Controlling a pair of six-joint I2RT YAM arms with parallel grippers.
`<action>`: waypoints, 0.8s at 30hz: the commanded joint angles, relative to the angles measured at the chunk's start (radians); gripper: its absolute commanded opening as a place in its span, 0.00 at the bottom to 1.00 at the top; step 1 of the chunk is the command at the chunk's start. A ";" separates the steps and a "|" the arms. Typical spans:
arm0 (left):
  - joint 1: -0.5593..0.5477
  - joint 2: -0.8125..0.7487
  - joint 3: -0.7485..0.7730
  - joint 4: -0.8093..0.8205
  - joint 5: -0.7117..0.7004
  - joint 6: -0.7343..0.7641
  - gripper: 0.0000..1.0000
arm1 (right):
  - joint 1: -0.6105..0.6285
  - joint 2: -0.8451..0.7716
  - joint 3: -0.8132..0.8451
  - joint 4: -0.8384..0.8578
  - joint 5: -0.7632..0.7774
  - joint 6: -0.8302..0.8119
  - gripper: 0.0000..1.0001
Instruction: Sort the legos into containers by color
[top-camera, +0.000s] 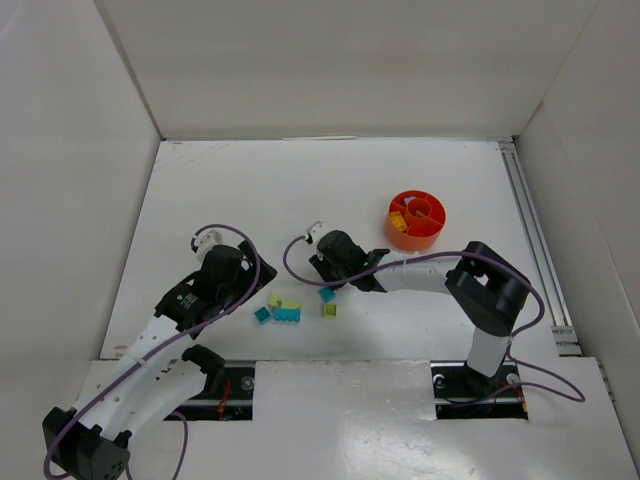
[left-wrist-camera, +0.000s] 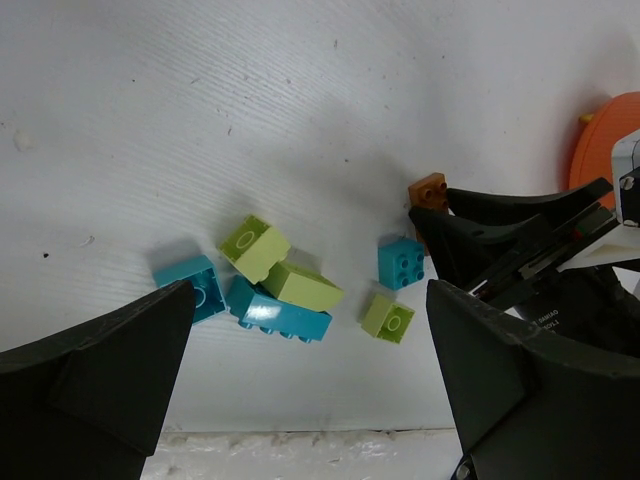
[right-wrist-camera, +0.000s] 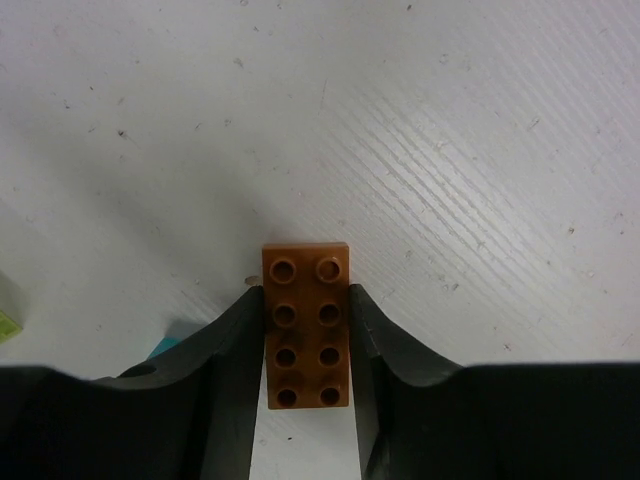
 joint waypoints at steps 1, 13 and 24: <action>0.001 -0.003 -0.011 0.011 -0.001 0.008 1.00 | 0.001 0.001 -0.002 -0.029 0.002 -0.033 0.37; 0.001 -0.022 -0.011 0.044 -0.001 0.033 1.00 | -0.120 -0.218 -0.023 0.089 -0.136 -0.155 0.20; 0.001 0.021 0.031 0.149 0.009 0.100 1.00 | -0.576 -0.482 -0.151 0.274 -0.448 -0.314 0.20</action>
